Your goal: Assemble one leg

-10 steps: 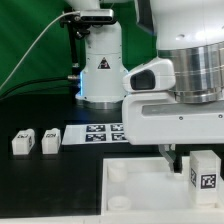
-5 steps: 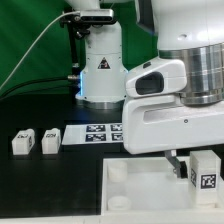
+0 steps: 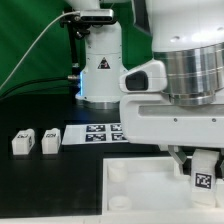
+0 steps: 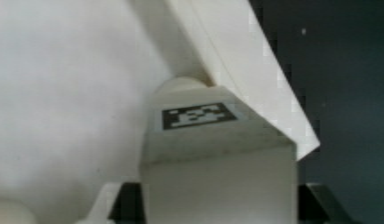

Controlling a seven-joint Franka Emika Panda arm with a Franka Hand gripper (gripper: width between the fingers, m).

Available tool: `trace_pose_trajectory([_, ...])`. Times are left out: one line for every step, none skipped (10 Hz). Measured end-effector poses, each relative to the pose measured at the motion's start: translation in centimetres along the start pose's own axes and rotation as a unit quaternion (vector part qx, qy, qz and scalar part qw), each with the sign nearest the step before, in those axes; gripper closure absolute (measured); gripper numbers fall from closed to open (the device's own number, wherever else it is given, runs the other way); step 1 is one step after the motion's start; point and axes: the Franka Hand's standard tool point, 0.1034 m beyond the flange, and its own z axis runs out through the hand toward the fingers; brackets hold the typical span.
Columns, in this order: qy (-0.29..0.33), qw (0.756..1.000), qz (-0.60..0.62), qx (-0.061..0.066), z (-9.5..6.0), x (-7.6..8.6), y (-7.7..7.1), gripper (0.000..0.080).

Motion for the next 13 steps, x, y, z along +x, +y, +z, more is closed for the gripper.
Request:
trace_pose_trajectory([-0.001, 0.999, 0.048, 0.001, 0.0, 0.0, 0.1, 0.0495])
trace_pose_trajectory([-0.004, 0.991, 0.133, 0.002, 0.1, -0.1, 0.2, 0.0495])
trace_pose_trajectory([-0.007, 0.978, 0.209, 0.004, 0.2, 0.0, 0.3, 0.0495])
trace_pose_trajectory([-0.011, 0.960, 0.280, 0.008, 0.2, 0.0, 0.5, 0.0495])
trace_pose_trajectory([-0.016, 0.931, 0.363, 0.021, 0.2, 0.0, 0.7, 0.0495])
trace_pose_trajectory([-0.021, 0.905, 0.423, 0.033, 0.3, -0.1, 0.9, 0.0495])
trace_pose_trajectory([-0.029, 0.880, 0.473, 0.036, 0.3, -0.2, 0.8, 0.0496])
trace_pose_trajectory([-0.030, 0.873, 0.485, 0.036, 0.4, -0.3, 0.8, 0.0496])
trace_pose_trajectory([-0.030, 0.880, 0.474, 0.036, 0.4, -0.3, 0.8, 0.0496])
trace_pose_trajectory([-0.030, 0.881, 0.470, 0.036, 0.4, -0.4, 0.7, 0.0496])
trace_pose_trajectory([-0.019, 0.922, 0.385, 0.031, 0.4, -0.8, 0.3, 0.0317])
trace_pose_trajectory([-0.011, 0.956, 0.292, 0.028, 0.4, -1.2, -0.2, 0.0317])
trace_pose_trajectory([-0.008, 0.969, 0.243, 0.029, 0.3, -1.3, -0.4, 0.0187])
